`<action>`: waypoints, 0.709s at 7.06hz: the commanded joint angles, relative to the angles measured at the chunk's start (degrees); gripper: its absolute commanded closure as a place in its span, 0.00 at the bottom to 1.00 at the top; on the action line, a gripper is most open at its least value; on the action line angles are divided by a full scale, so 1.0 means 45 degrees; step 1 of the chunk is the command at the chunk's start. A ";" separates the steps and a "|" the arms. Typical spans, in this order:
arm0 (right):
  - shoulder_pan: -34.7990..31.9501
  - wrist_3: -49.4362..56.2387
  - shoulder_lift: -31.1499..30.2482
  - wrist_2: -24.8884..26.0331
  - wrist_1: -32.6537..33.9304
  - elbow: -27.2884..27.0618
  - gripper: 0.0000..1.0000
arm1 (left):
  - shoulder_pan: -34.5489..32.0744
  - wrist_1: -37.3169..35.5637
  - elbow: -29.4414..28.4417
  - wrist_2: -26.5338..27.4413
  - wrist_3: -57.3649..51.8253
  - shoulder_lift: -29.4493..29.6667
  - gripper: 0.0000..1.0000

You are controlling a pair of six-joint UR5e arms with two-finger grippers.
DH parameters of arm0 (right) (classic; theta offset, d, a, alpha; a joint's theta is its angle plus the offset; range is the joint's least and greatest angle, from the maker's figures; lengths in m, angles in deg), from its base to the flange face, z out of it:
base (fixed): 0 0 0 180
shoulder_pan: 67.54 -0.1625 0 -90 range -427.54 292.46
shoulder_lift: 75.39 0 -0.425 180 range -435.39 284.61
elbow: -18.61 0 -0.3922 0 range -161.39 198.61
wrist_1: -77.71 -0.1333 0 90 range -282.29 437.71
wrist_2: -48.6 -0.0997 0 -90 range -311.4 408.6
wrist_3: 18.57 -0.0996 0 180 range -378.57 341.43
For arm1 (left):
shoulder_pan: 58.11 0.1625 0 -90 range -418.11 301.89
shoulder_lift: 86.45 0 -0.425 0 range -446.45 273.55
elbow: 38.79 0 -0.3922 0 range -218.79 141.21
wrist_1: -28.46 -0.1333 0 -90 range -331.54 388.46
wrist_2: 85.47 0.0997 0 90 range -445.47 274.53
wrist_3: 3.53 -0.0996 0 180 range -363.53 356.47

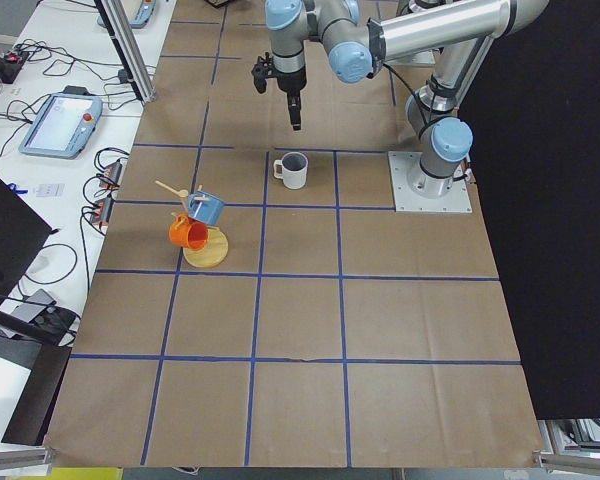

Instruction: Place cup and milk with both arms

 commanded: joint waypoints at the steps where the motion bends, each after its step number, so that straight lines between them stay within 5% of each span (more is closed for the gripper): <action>1: 0.0000 0.0000 0.0000 -0.0007 -0.0040 0.0000 0.00 | 0.0508 -0.0777 0.0665 -0.0042 -0.0306 0.0377 0.00; 5: 0.0000 0.0000 0.0000 -0.0007 -0.0040 0.0000 0.00 | 0.1234 -0.4367 0.2442 -0.0004 -0.1707 0.1470 0.00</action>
